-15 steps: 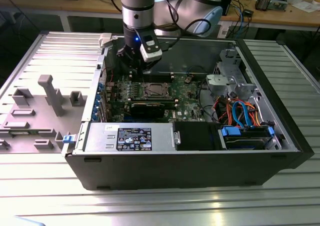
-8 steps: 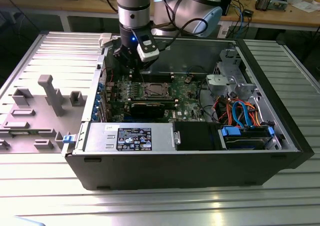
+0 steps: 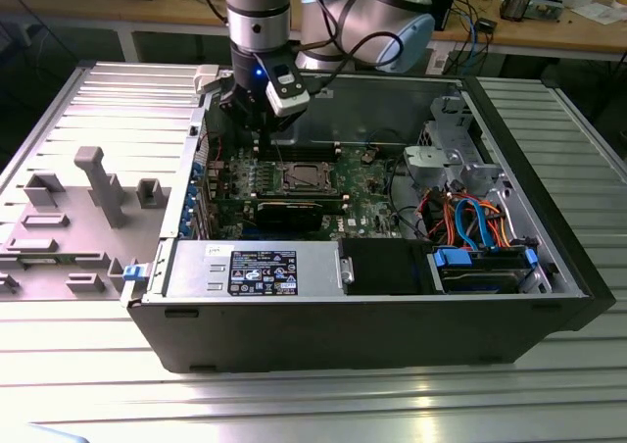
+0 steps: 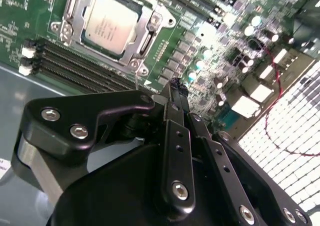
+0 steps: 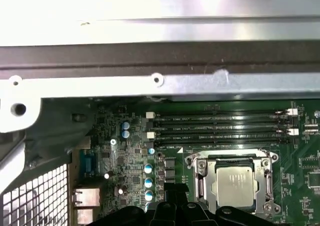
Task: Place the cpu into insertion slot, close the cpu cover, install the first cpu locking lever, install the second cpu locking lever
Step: 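Install the first cpu locking lever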
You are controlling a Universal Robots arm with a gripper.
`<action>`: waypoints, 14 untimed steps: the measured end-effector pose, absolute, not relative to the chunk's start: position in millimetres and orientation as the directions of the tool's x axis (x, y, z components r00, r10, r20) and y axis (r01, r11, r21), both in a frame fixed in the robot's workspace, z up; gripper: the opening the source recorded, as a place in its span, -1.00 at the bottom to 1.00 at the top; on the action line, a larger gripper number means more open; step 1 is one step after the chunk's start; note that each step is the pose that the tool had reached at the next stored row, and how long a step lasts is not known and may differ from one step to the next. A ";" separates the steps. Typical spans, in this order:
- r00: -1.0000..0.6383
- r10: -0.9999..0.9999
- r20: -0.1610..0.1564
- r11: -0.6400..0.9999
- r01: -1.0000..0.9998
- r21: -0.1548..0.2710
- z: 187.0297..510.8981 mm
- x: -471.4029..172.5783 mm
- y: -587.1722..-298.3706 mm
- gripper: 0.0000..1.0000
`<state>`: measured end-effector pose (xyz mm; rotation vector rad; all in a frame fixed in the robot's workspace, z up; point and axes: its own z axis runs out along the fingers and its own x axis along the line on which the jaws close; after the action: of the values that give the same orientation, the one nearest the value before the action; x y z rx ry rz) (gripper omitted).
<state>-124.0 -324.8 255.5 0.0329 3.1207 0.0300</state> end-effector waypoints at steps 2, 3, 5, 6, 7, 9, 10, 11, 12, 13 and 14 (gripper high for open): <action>-1.000 0.018 -0.020 1.000 0.018 0.019 255.5 -125.0 -321.7 -0.79; -1.000 0.012 -0.020 1.000 0.012 0.019 255.5 -125.2 -320.5 -0.79; -1.000 0.001 -0.021 1.000 0.000 0.019 255.4 -125.2 -319.4 -0.79; -1.000 -0.002 -0.024 1.000 -0.002 0.019 255.4 -125.1 -318.7 -0.79; -1.000 -0.003 -0.031 1.000 -0.004 0.019 255.5 -125.2 -317.7 -0.79; -0.999 -0.005 -0.042 1.000 -0.006 0.019 255.5 -125.7 -315.7 -0.79; -0.999 -0.007 -0.042 1.000 -0.008 0.019 255.4 -126.4 -315.5 -0.79; -0.999 -0.009 -0.042 1.000 -0.010 0.019 255.4 -127.3 -315.4 -0.79; -0.999 -0.013 -0.042 1.000 -0.014 0.019 255.4 -128.0 -314.7 -0.79; -0.999 -0.018 -0.042 1.000 -0.019 0.019 255.5 -128.1 -313.1 -0.79; -0.999 -0.022 -0.042 1.000 -0.023 0.019 255.5 -128.1 -310.8 -0.79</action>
<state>-128.1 -310.8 255.5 -0.0347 3.0995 0.0300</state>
